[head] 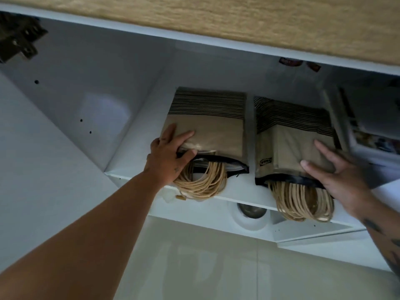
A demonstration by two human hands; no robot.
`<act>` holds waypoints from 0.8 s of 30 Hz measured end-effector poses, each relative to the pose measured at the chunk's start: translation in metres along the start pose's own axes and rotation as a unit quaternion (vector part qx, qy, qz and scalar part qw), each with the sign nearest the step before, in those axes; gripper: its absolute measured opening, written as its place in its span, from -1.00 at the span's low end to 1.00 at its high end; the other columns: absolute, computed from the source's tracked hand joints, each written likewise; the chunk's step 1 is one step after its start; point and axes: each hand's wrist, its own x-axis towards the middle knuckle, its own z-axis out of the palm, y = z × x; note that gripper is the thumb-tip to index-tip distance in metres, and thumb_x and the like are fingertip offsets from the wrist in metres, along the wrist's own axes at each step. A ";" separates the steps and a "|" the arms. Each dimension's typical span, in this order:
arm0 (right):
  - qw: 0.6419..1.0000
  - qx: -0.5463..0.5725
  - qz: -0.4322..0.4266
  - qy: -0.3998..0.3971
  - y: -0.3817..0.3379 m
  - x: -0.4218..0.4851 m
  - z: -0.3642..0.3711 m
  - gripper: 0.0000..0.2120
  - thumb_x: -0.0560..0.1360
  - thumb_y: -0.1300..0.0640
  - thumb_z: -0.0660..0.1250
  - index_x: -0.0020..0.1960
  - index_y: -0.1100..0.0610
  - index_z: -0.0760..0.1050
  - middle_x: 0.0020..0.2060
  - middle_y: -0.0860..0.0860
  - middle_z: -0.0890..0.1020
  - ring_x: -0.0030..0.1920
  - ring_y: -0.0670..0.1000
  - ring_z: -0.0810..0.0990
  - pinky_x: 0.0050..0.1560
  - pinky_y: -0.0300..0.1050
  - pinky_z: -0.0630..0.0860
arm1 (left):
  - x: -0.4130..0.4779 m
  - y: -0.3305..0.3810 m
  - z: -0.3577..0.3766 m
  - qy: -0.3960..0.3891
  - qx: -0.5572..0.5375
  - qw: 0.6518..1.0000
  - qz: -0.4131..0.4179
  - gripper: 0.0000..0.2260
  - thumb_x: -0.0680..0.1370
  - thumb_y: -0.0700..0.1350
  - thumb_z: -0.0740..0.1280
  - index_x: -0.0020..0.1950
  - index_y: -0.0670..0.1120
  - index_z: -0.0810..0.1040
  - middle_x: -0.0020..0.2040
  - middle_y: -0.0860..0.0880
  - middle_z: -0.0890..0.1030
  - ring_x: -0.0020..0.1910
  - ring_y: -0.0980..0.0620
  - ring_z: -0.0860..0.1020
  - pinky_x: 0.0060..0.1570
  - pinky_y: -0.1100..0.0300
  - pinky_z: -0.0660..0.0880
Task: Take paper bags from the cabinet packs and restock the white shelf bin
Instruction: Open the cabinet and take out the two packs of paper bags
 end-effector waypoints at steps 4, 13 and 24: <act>1.000 -0.021 -0.020 0.004 -0.004 -0.027 0.011 -0.34 0.30 -0.14 0.44 0.33 -0.32 0.27 0.45 -0.02 0.19 0.44 0.06 0.18 0.42 -0.03 0.12 | -0.027 -0.004 -0.010 -0.004 -0.011 1.000 0.005 -0.44 0.38 0.30 0.16 0.38 0.27 0.30 0.54 0.05 0.08 0.50 -0.07 0.08 0.41 -0.04 0.11; 0.999 -0.024 -0.037 0.017 -0.002 -0.066 0.025 -0.25 0.08 -0.43 0.25 0.27 -0.40 0.27 0.31 -0.04 0.24 0.34 0.03 0.29 0.37 0.01 0.28 | -0.070 -0.006 -0.023 0.037 -0.040 0.998 0.024 -0.40 0.31 0.32 0.15 0.32 0.19 0.42 0.49 -0.05 0.24 0.44 -0.12 0.25 0.42 -0.10 0.16; 0.966 0.228 0.018 -0.117 0.003 -0.042 -0.003 -0.24 0.09 -0.25 0.52 0.13 -0.62 0.18 0.44 -0.19 0.28 0.38 -0.09 0.36 0.40 0.02 0.26 | -0.016 -0.024 -0.045 -0.068 -0.042 0.991 -0.106 -0.25 0.29 0.42 0.28 0.44 0.29 0.16 0.53 -0.05 0.06 0.49 -0.10 0.06 0.42 0.02 0.08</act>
